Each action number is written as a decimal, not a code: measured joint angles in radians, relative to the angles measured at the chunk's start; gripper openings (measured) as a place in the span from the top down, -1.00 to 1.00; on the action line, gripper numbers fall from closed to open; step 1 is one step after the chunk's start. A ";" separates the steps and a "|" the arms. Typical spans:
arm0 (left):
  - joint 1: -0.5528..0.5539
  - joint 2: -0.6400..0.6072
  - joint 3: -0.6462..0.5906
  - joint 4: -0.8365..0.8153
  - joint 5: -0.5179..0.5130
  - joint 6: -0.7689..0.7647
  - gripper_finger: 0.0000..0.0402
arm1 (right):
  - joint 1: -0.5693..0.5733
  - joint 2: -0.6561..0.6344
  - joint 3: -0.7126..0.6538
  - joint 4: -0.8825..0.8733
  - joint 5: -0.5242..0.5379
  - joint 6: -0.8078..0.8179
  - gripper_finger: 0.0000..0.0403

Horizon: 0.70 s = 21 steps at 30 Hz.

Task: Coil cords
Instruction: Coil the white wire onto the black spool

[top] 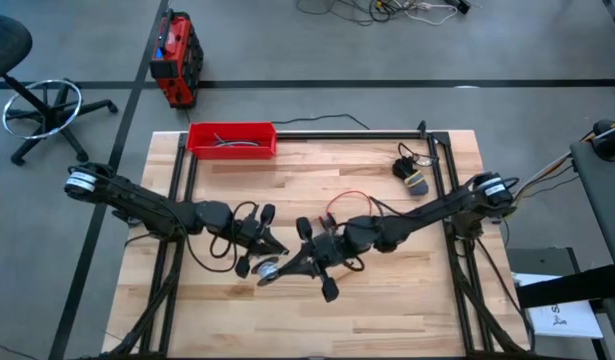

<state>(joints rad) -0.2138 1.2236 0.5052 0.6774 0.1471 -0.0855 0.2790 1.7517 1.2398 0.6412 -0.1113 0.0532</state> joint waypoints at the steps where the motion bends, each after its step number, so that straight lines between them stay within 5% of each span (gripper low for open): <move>1: 0.000 0.000 0.005 0.000 0.000 0.008 1.00 | 0.000 0.003 0.008 -0.010 -0.007 0.000 1.00; 12: -0.001 -0.002 0.131 -0.147 -0.039 0.152 1.00 | -0.008 0.014 0.046 -0.169 -0.181 0.087 1.00; 21: -0.002 -0.002 0.324 -0.496 -0.056 0.218 1.00 | -0.008 0.007 0.048 -0.326 -0.225 0.172 1.00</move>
<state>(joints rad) -0.2153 1.2221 0.8290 0.1809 0.0915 0.1324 0.2707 1.7585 1.2881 0.3149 -0.3367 0.2249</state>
